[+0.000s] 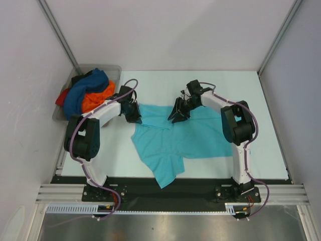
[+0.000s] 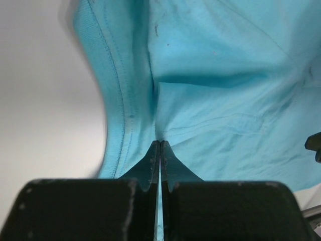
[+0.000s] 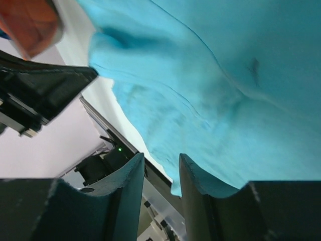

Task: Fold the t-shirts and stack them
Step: Fold the tshirt

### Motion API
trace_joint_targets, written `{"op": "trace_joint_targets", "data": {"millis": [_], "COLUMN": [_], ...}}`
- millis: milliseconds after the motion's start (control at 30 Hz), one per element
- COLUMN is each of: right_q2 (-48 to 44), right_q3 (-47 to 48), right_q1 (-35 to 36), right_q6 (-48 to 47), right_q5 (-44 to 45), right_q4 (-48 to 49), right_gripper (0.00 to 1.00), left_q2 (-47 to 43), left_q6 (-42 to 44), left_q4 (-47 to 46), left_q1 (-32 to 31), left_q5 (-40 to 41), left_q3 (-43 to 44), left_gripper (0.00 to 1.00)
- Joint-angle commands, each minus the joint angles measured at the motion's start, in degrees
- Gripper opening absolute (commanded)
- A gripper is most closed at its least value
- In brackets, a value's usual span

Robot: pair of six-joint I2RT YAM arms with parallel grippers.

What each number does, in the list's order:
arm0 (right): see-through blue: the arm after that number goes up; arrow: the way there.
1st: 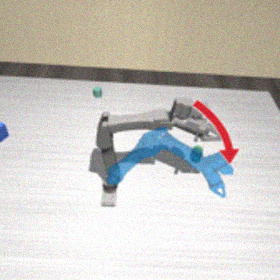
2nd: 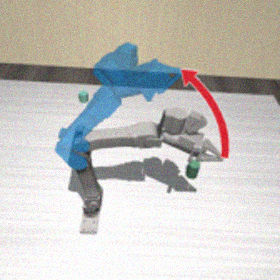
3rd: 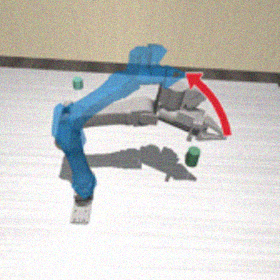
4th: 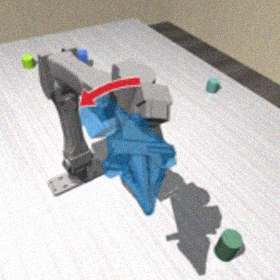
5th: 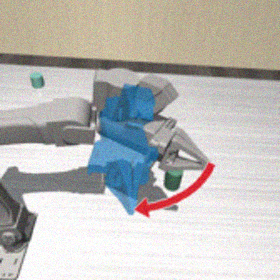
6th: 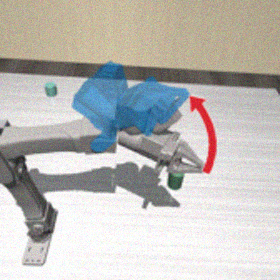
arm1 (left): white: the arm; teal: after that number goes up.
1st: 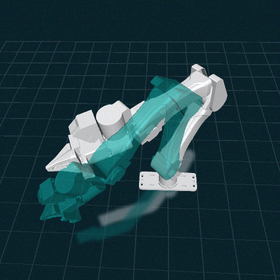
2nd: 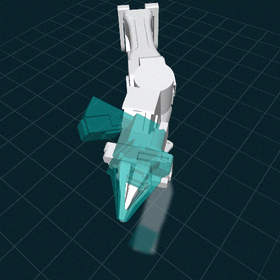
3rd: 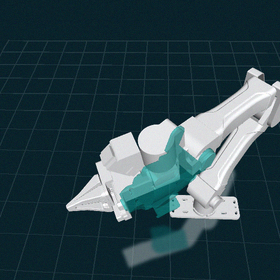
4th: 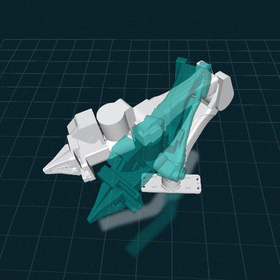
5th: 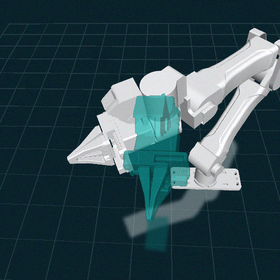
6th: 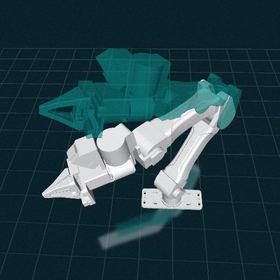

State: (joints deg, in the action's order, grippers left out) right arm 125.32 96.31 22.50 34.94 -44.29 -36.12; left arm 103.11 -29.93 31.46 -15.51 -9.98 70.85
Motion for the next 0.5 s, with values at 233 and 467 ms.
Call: {"op": "trace_joint_targets", "data": {"millis": [233, 467], "right_q2": [-2.3, -0.8], "right_q3": [-8.3, -9.3], "right_q1": [0.9, 0.7], "right_q6": [0.0, 0.7], "right_q5": [0.1, 0.1], "right_q4": [6.3, 8.5], "right_gripper": [0.46, 0.46], "left_q2": [0.2, -0.2], "left_q6": [-0.4, -0.7], "left_q4": [-3.9, -4.5], "left_q1": [0.2, 0.1], "left_q5": [-3.0, -3.3], "left_q3": [-3.9, -4.9], "left_gripper": [0.00, 0.00]}}
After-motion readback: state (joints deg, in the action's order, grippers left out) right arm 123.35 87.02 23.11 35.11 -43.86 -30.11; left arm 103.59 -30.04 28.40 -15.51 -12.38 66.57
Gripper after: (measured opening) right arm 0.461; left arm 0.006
